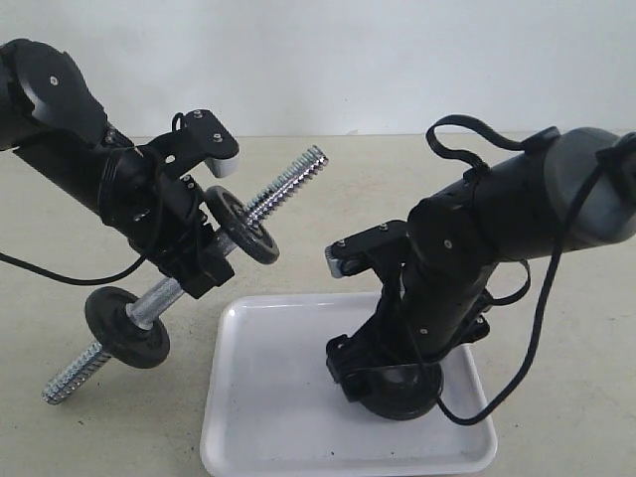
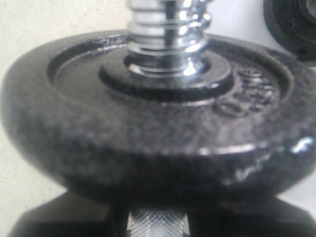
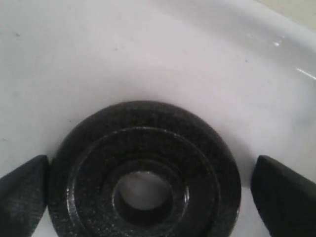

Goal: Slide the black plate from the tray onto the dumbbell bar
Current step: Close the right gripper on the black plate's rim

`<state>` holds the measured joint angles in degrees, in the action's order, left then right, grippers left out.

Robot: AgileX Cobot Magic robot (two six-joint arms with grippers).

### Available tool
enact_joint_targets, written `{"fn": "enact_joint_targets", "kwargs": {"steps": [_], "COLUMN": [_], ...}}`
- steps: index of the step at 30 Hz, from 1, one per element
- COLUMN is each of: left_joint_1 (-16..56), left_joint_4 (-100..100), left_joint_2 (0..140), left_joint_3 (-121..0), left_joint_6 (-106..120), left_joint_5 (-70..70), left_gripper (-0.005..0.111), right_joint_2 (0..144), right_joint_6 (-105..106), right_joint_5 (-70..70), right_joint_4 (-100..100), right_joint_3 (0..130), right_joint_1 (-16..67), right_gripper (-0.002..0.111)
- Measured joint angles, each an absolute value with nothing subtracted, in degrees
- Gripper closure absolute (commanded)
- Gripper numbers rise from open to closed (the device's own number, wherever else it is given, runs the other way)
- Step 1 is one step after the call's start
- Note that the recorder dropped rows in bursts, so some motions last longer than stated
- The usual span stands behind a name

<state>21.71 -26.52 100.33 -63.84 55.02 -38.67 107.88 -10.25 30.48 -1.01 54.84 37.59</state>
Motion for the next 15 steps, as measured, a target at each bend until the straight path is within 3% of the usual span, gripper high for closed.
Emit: {"fn": "enact_joint_targets", "kwargs": {"steps": [15], "left_joint_1": [21.7], "left_joint_4": [-26.4], "left_joint_2": [100.3], "left_joint_3": [-63.8], "left_joint_6": [55.0], "left_joint_5": [-38.9], "left_gripper": [0.102], "right_joint_2": [107.9], "right_joint_6": [-12.2], "right_joint_5": [33.4], "right_joint_4": [-2.1], "right_joint_3": [55.0], "right_joint_1": [37.6], "right_gripper": [0.004]}}
